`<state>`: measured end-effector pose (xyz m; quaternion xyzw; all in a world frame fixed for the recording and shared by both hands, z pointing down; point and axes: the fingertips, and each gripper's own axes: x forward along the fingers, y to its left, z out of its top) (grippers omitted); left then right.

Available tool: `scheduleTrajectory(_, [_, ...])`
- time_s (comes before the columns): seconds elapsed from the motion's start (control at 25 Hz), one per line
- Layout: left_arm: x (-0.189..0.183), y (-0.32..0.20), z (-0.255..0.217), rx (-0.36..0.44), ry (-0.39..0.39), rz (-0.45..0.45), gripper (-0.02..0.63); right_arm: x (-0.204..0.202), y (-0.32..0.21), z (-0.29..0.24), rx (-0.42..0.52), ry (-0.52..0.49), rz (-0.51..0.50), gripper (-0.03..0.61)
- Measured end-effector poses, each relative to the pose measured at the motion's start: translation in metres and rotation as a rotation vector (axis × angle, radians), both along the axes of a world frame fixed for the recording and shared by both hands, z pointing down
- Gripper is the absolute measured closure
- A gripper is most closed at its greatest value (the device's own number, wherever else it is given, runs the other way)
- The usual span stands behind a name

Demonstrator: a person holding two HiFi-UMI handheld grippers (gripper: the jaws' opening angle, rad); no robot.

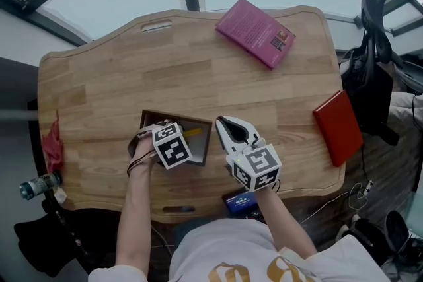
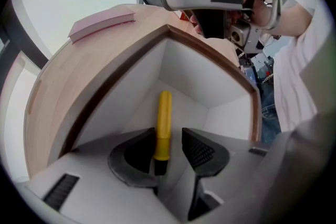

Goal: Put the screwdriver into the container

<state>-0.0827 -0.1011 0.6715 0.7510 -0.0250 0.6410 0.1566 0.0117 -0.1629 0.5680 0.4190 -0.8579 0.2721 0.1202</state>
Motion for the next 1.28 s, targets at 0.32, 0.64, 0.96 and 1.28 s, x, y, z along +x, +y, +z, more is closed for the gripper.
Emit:
scheduleTrajectory(0.32, [0.005, 0.004, -0.001, -0.049, 0.019, -0.152, 0.405, -0.002, 0.001, -0.003, 0.006, -0.008, -0.008, 0.545])
scheduleTrajectory(0.64, [0.006, 0.004, -0.002, -0.059, 0.043, -0.213, 0.394, 0.002, 0.004, -0.006, 0.012, -0.014, -0.011, 0.545])
scheduleTrajectory(0.96, [0.006, -0.008, -0.013, -0.018, 0.094, -0.349, 0.371, 0.003, 0.005, -0.015, 0.025, -0.026, -0.02, 0.545])
scheduleTrajectory(1.28, [0.009, -0.019, -0.042, 0.049, 0.188, -0.458, 0.371, 0.002, 0.011, -0.029, 0.054, -0.029, -0.04, 0.545])
